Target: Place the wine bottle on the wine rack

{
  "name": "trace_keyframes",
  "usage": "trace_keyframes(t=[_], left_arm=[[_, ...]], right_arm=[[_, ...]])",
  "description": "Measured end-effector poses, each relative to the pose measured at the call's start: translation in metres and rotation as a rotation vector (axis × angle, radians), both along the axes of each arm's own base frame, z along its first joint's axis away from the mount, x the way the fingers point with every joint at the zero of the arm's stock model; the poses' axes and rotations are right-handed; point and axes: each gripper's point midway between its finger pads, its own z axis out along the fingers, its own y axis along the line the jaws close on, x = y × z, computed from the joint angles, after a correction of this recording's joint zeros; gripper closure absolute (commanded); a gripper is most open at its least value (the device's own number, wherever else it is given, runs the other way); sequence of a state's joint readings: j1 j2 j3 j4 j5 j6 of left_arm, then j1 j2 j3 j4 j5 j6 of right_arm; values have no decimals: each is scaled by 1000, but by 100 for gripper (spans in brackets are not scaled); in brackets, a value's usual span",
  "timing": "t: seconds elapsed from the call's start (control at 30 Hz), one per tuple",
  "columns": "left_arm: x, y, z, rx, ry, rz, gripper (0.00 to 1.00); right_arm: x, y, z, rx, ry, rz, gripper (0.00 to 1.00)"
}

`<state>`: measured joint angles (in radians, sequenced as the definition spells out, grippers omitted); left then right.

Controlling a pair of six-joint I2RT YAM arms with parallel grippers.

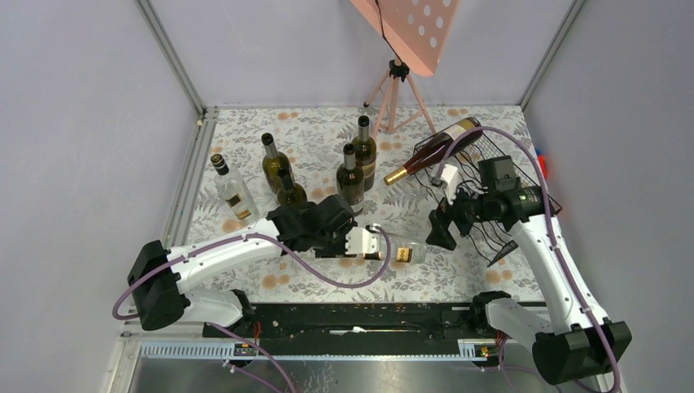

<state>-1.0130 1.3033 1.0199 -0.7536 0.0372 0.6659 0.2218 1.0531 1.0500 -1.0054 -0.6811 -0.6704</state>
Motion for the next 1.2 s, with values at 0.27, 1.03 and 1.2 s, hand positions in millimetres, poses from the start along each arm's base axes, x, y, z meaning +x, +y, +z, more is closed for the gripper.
trace_keyframes(t=[0.27, 1.03, 1.2], left_arm=[[2, -24, -10, -110, 99, 213, 100], [33, -111, -43, -183, 294, 478, 100], [35, -114, -55, -161, 304, 488, 100]], right_arm=[[25, -17, 34, 29, -177, -201, 0], [41, -31, 39, 106, -299, -428, 0], [39, -30, 40, 120, -309, -423, 0]])
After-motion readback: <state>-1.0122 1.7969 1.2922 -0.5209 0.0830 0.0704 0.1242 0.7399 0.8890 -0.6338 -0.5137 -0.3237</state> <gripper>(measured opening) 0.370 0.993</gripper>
